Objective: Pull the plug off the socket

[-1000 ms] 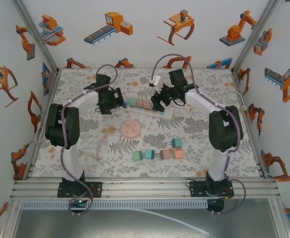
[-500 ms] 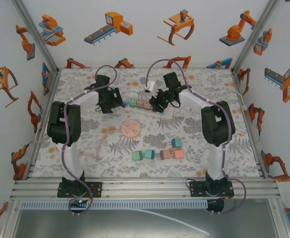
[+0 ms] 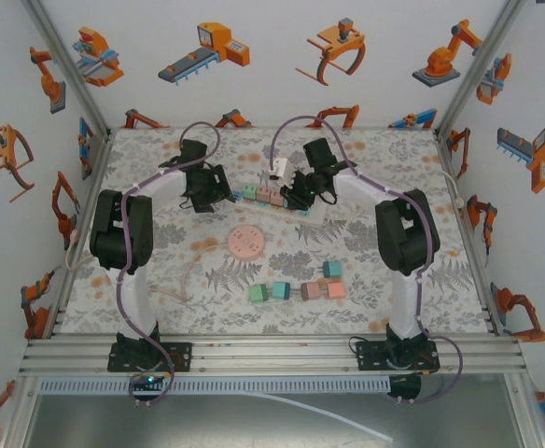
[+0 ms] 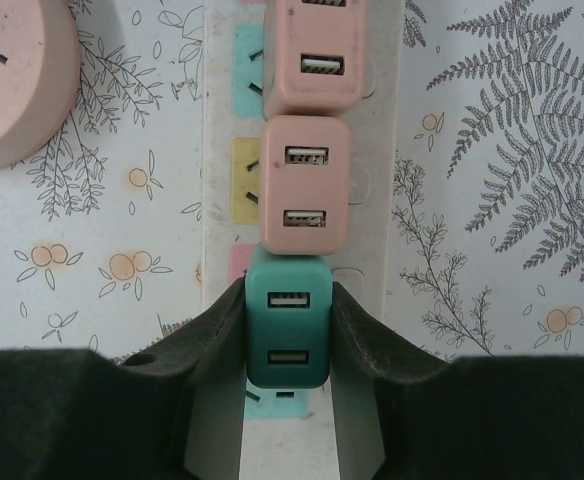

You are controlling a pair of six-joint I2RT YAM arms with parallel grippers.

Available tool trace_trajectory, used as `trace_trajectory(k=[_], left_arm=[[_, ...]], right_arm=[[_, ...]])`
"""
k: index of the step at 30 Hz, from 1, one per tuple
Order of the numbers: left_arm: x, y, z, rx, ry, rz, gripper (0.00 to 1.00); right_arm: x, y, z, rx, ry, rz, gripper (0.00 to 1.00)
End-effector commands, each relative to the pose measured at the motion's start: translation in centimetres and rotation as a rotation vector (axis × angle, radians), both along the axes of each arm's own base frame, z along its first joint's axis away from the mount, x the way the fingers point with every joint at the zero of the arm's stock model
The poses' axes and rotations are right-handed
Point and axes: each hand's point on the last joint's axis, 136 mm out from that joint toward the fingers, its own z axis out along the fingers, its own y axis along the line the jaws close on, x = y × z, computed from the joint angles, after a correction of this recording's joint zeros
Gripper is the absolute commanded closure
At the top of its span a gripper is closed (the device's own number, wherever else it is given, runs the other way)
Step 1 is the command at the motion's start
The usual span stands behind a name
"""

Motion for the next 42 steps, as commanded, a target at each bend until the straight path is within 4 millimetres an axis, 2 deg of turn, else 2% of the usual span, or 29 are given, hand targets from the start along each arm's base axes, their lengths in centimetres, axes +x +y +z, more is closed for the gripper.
trace_trajectory(k=[1, 7, 12, 19, 25, 32, 42], left_arm=[[-1.3, 1.3, -2.9, 0.067, 0.096, 0.024, 0.33], [-1.2, 1.3, -2.9, 0.075, 0.095, 0.009, 0.33], [-1.3, 1.6, -3.3, 0.092, 0.103, 0.016, 0.33], [-1.2, 1.9, -2.9, 0.111, 0.087, 0.014, 0.33], [-1.4, 0.4, -3.3, 0.067, 0.092, -0.032, 0.35], [-3.2, -1.5, -5.9, 0.106, 0.142, -0.062, 0.38], [-3.4, 0.5, -6.3, 0.196, 0.153, -0.008, 0.39]], right_arm=[[0.2, 1.4, 3.8, 0.073, -0.073, 0.048, 0.72], [0.3, 1.7, 5.1, 0.104, -0.071, 0.044, 0.75], [0.1, 1.9, 5.4, 0.113, -0.049, 0.053, 0.76], [0.2, 1.9, 5.1, 0.110, -0.037, 0.052, 0.77], [-0.8, 1.9, 2.4, -0.052, -0.076, 0.097, 0.79], [-0.7, 2.8, 4.0, 0.030, -0.014, 0.039, 0.79], [0.4, 2.3, 6.4, 0.152, 0.001, -0.022, 0.80]])
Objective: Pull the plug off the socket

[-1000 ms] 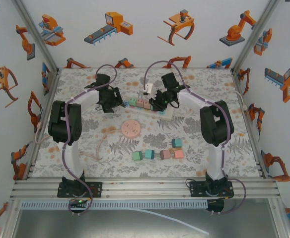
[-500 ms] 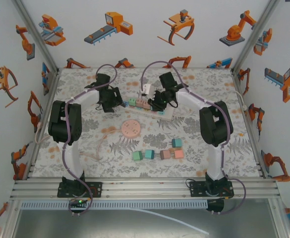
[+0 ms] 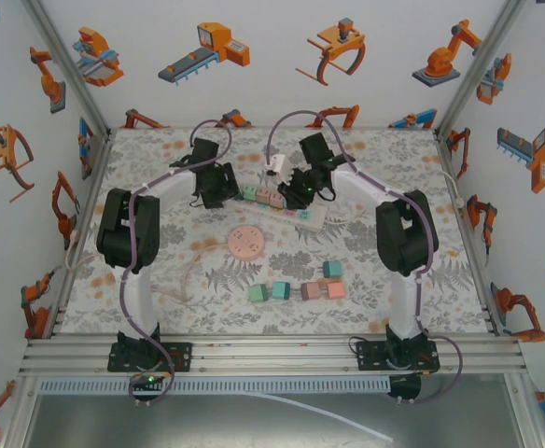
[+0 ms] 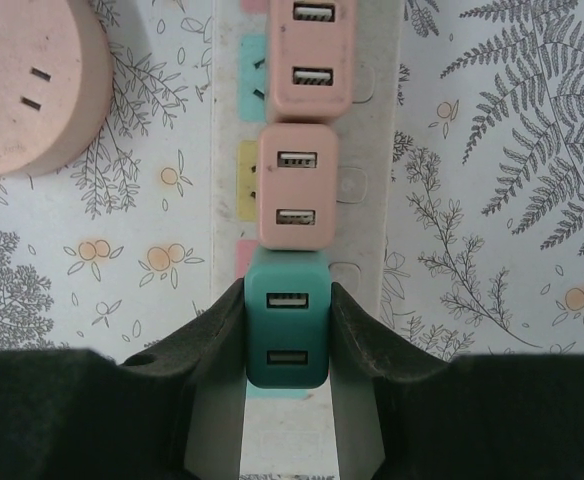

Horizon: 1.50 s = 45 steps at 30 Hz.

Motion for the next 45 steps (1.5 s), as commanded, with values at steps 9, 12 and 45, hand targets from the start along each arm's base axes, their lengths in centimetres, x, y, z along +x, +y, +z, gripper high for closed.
trace_trajectory(k=[9, 12, 45], left_arm=[[-3.1, 3.3, -4.1, 0.137, 0.142, 0.038, 0.37], [-2.5, 3.3, -2.3, 0.114, 0.096, 0.034, 0.36], [-19.1, -9.3, 20.3, -0.336, -0.654, -1.271, 0.13]], right_arm=[[0.9, 1.6, 7.6, 0.202, -0.174, -0.005, 0.80], [0.9, 1.4, 9.5, 0.240, -0.207, -0.040, 0.80], [-11.9, -9.1, 11.9, 0.837, 0.295, -0.839, 0.82]])
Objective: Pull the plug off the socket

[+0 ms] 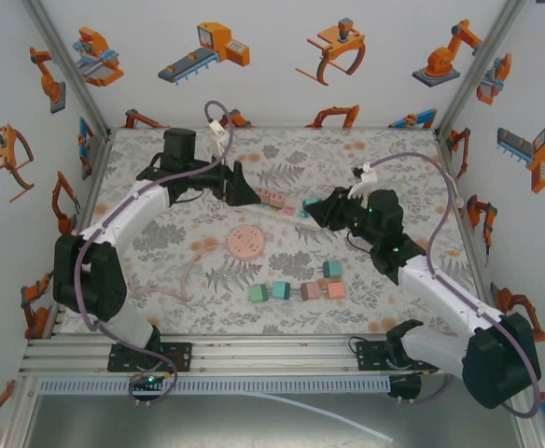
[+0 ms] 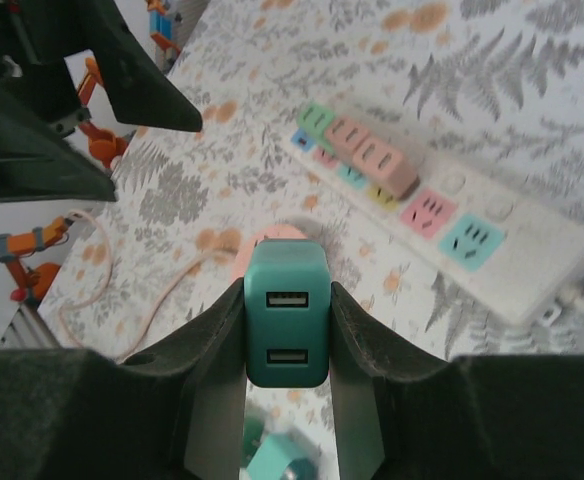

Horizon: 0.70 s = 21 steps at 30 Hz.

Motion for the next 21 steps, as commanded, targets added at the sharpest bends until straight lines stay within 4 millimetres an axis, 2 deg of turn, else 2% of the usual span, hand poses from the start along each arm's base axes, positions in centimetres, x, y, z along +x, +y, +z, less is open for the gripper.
trace_trajectory(k=[1, 5, 14, 21], left_arm=[[-7.2, -0.7, 0.1, 0.079, -0.280, -0.296, 0.11], [-10.2, -0.7, -1.7, 0.140, -0.449, -0.404, 0.08], [-12.4, -0.7, -2.3, 0.098, -0.550, -0.510, 0.06], [-12.6, -0.8, -2.8, 0.106, -0.585, -0.514, 0.03]], right_arm=[[-2.1, 0.4, -2.5, 0.045, 0.129, 0.042, 0.82], [-3.8, 0.8, -5.8, 0.004, 0.233, 0.079, 0.82], [-5.2, 2.4, -10.3, -0.023, 0.334, 0.098, 0.81], [-6.0, 3.8, -13.7, -0.139, 0.392, 0.091, 0.80]])
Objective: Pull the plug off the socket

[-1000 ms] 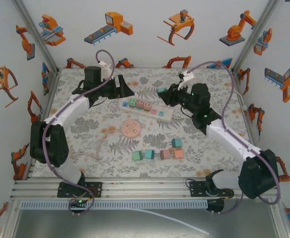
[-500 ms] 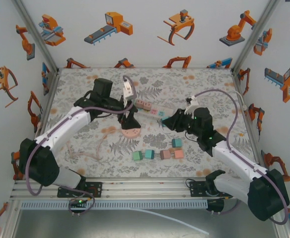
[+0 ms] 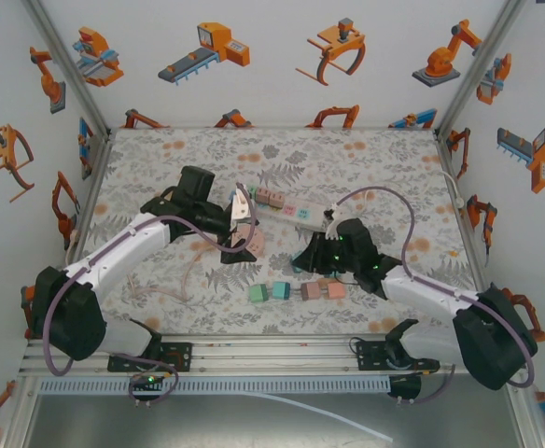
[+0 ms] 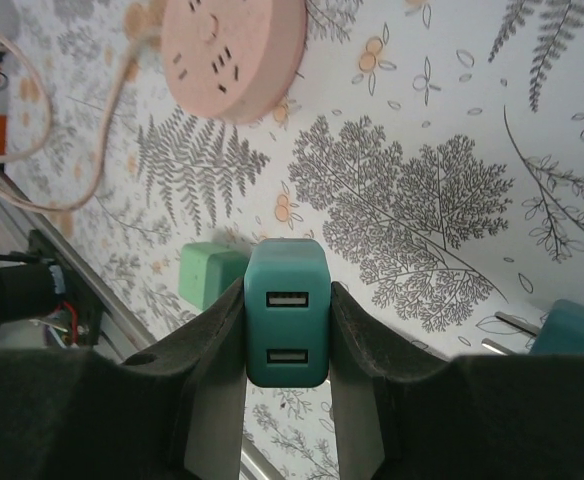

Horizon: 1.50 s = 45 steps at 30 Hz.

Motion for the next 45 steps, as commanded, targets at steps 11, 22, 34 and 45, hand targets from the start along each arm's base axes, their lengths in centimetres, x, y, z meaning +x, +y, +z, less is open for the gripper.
trace_trajectory(k=[11, 22, 34, 45], left_arm=[[-0.2, -0.6, 1.0, -0.035, -0.043, -0.029, 0.03], [0.5, -1.0, 0.7, -0.027, -0.021, 0.008, 0.03], [1.5, -1.2, 0.4, -0.002, 0.009, 0.054, 0.02], [3.2, -1.2, 0.4, 0.014, -0.007, 0.144, 0.02]], right_arm=[[0.9, -1.7, -3.2, -0.158, -0.023, -0.148, 0.75], [0.2, -2.2, -5.1, -0.216, 0.024, -0.159, 0.59], [0.1, -3.5, -4.0, -0.287, 0.039, -0.192, 0.50], [1.5, -3.8, 2.1, -0.275, -0.133, -0.196, 0.47]])
